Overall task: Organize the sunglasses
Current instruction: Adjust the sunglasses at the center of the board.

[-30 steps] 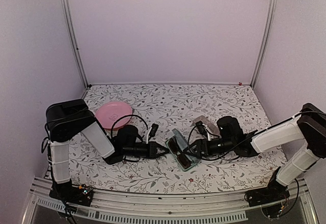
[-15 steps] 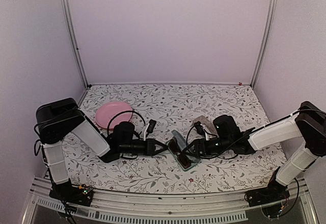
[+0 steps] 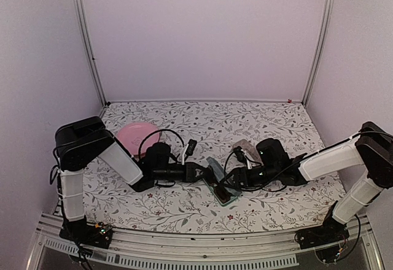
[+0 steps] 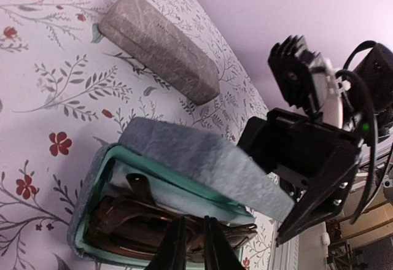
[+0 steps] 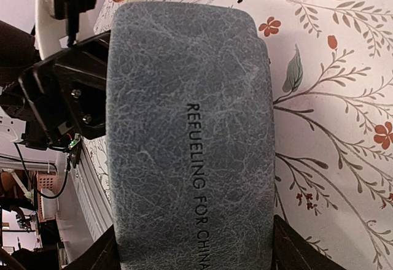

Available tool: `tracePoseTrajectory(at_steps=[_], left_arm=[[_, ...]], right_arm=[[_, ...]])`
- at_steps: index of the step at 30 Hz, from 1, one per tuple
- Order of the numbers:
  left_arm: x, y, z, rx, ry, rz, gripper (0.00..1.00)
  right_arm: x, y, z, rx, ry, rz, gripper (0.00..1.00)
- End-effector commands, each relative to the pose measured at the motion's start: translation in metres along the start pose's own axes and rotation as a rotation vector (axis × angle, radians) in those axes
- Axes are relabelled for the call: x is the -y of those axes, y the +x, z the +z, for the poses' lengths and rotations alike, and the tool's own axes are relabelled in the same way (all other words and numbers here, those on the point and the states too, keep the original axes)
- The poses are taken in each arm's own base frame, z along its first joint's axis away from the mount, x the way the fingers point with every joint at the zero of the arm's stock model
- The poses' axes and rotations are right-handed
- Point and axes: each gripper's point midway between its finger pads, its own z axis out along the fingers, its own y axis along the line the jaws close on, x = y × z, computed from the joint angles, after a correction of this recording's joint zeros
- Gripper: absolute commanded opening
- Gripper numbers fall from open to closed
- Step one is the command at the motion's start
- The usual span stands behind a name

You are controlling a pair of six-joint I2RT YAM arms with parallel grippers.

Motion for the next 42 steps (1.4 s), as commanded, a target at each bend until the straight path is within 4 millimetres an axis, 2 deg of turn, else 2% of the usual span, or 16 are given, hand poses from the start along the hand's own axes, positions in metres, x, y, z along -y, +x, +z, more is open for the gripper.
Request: tracePoseTrajectory(at_steps=[1,9,26,38,42], left_arm=[[-0.001,0.005,0.008,-0.008,0.031,0.009,0.13],[-0.006,0.009,0.014,-0.009,0.034,0.008,0.13],[-0.002,0.009,0.025,-0.002,0.084,-0.029,0.14],[-0.013,0.016,0.034,-0.036,0.033,-0.032,0.15],[-0.006,0.015,0.036,-0.019,0.076,-0.026,0.16]], right_arm=[[0.010,-0.004,0.002,0.015,0.053,-0.028,0.20],[0.010,-0.004,0.003,0.009,0.048,-0.026,0.20],[0.010,-0.002,0.006,-0.001,0.040,-0.025,0.20],[0.010,-0.004,0.008,-0.005,0.044,-0.039,0.22],[0.009,-0.004,0.008,-0.001,0.038,-0.043,0.23]])
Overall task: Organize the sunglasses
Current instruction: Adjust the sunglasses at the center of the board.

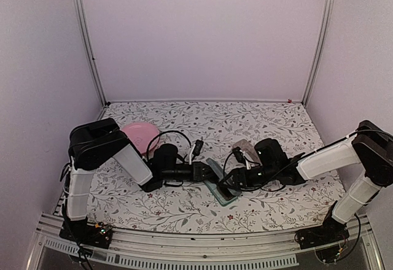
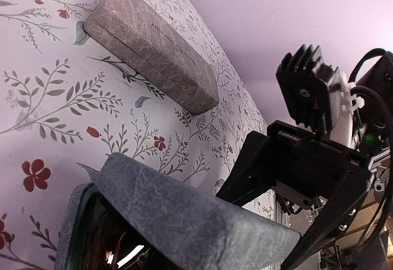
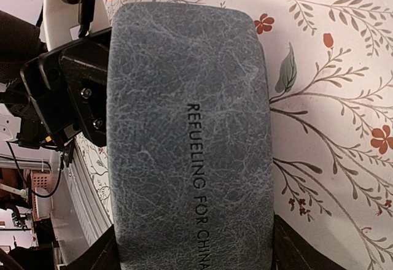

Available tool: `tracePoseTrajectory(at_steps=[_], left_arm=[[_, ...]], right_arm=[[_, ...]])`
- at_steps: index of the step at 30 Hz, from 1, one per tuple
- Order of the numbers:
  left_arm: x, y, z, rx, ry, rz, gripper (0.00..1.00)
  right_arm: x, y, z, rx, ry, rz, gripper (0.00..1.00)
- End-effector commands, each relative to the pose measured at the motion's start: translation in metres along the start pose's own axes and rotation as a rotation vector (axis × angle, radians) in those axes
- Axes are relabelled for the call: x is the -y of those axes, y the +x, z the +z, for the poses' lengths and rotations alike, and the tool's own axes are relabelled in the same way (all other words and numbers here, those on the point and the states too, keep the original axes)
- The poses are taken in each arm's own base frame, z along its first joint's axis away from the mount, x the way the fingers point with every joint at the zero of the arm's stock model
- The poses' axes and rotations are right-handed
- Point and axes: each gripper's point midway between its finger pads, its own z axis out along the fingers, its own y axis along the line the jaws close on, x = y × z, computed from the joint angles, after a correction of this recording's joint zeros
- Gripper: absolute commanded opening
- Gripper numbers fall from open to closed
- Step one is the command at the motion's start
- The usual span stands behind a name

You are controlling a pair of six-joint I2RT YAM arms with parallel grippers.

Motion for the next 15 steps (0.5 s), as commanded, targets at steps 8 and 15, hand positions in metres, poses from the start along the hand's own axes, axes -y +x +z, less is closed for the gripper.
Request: tracePoseTrajectory(at_steps=[8,15], left_arm=[[0.016,0.009,-0.008,0.015,0.091,0.014,0.23],[0.023,0.008,-0.022,0.034,0.089,0.031,0.33]], right_arm=[[0.009,-0.002,0.002,0.014,0.038,-0.016,0.23],[0.011,0.001,0.002,0.006,0.043,-0.011,0.22]])
